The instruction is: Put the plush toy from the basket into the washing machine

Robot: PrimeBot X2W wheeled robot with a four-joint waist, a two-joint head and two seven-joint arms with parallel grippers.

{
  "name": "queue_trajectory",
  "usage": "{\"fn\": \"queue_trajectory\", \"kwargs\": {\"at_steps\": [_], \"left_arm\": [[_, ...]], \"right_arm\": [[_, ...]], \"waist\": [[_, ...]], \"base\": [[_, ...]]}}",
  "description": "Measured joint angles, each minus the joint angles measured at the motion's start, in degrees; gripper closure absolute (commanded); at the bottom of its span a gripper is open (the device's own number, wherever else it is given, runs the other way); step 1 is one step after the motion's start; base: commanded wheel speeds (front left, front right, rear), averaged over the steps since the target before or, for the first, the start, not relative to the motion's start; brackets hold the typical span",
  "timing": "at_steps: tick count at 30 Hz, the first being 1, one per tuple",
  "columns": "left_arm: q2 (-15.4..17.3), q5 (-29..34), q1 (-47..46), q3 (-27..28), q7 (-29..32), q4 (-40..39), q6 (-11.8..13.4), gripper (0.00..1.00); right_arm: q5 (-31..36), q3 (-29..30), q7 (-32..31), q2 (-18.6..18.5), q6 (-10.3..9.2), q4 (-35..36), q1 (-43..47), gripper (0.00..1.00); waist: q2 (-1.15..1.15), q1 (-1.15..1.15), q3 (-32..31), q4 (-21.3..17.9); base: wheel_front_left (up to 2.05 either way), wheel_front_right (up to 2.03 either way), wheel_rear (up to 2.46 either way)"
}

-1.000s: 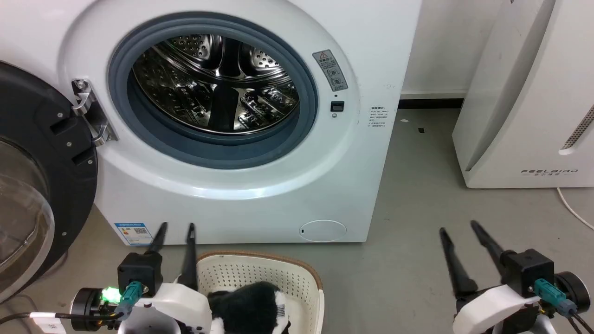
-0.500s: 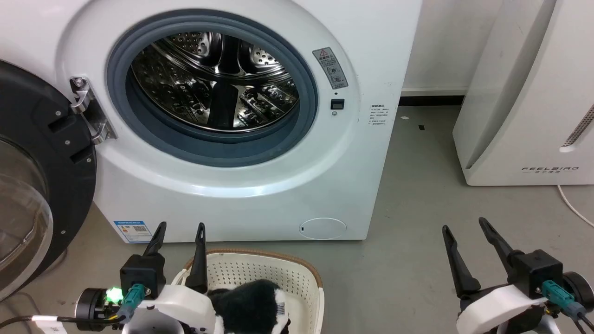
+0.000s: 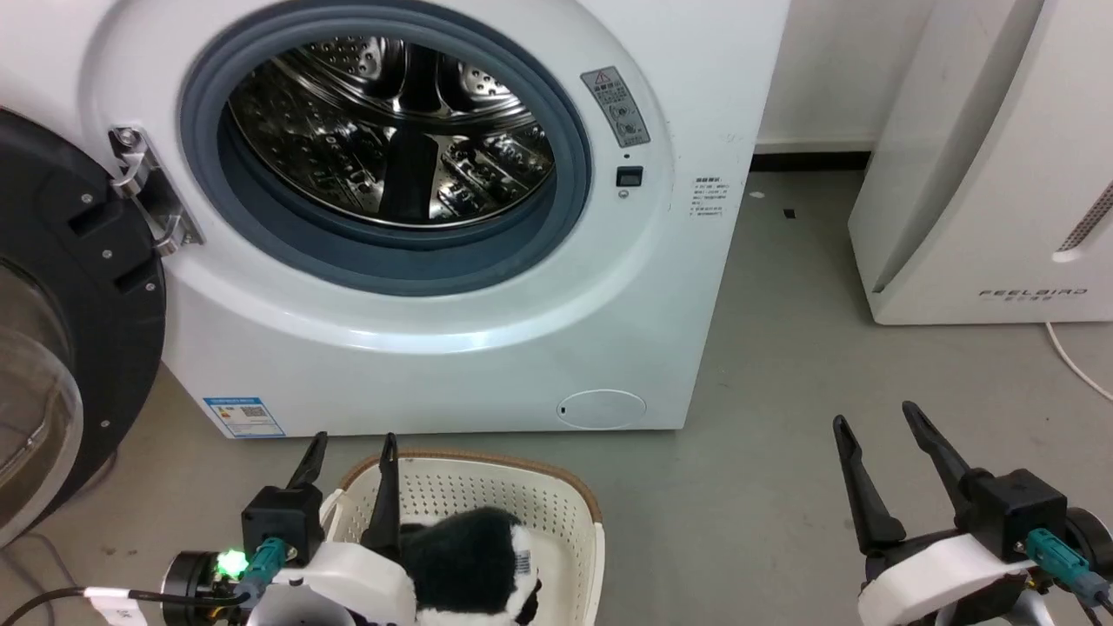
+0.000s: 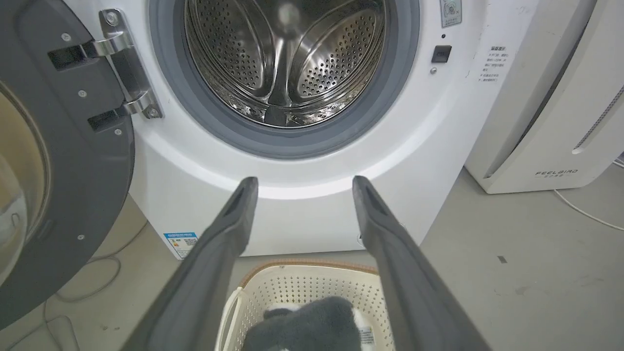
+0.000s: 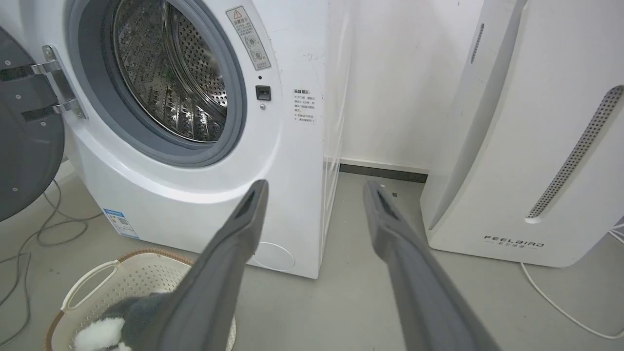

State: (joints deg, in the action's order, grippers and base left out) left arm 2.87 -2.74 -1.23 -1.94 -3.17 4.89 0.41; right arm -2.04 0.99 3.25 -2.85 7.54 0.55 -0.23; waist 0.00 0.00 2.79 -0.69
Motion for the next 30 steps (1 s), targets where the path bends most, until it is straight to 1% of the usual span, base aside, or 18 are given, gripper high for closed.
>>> {"fn": "queue_trajectory", "kwargs": {"at_steps": [17, 24, 30], "left_arm": [[0.1, -1.6, -5.2, -1.2, -2.0, 9.8, -0.2, 0.00], [0.4, -2.5, -8.1, -1.8, -2.9, 14.7, -1.0, 0.00], [1.4, -3.0, -11.5, -2.6, -3.4, 19.6, -1.6, 0.00]], "right_arm": [[-0.2, 0.0, 2.0, 0.0, 0.00, 0.9, -0.3, 0.00], [-0.2, -0.2, 2.8, 0.0, 0.00, 1.5, -1.1, 0.00], [-0.5, -0.8, 3.5, 0.0, 0.00, 1.8, -1.7, 0.00]], "waist": [[0.00, 0.00, 5.5, -1.0], [0.00, 0.00, 8.6, -1.6], [0.00, 0.00, 11.9, -2.2]], "base": [[0.00, 0.00, 0.00], [0.00, 0.00, 0.00], [0.00, 0.00, 0.00]]}}
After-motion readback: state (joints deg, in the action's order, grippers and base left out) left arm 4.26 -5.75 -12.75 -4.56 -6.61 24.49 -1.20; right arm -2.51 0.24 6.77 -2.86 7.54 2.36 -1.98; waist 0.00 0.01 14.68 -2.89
